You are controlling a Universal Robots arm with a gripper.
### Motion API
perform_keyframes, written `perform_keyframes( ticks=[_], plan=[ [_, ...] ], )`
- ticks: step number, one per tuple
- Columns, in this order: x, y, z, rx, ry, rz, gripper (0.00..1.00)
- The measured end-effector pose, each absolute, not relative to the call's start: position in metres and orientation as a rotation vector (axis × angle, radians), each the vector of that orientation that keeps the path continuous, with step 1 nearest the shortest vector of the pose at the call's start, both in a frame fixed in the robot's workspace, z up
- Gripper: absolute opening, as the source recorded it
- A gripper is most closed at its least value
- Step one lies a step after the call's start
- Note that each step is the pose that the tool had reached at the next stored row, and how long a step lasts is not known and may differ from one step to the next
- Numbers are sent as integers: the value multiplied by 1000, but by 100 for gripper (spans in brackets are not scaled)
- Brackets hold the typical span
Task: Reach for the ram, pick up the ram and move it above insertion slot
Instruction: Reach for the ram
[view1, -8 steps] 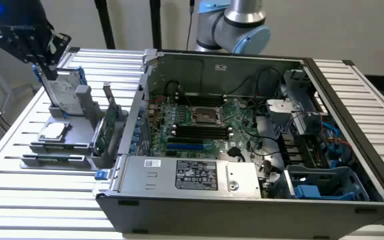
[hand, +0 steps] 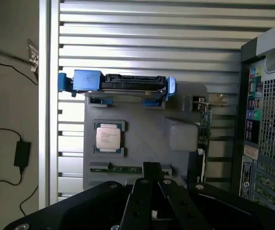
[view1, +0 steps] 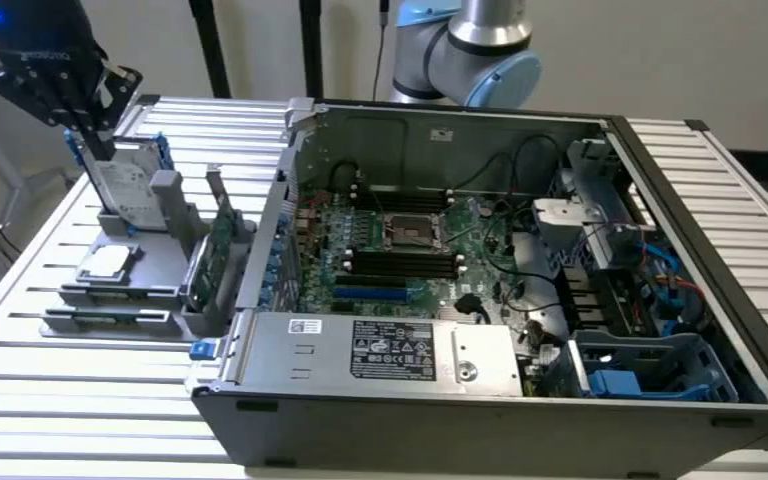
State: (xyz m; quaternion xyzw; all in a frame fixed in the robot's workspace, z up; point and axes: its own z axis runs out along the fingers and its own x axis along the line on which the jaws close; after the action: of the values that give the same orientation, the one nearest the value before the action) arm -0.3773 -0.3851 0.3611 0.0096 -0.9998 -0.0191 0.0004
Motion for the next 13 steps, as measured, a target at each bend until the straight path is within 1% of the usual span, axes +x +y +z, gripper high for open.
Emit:
perform_keyframes(
  ticks=[10,13],
  plan=[
    [-377,-385,361,30,-3140,-60,11],
    [-377,-392,361,30,-3140,-62,11]
  ],
)
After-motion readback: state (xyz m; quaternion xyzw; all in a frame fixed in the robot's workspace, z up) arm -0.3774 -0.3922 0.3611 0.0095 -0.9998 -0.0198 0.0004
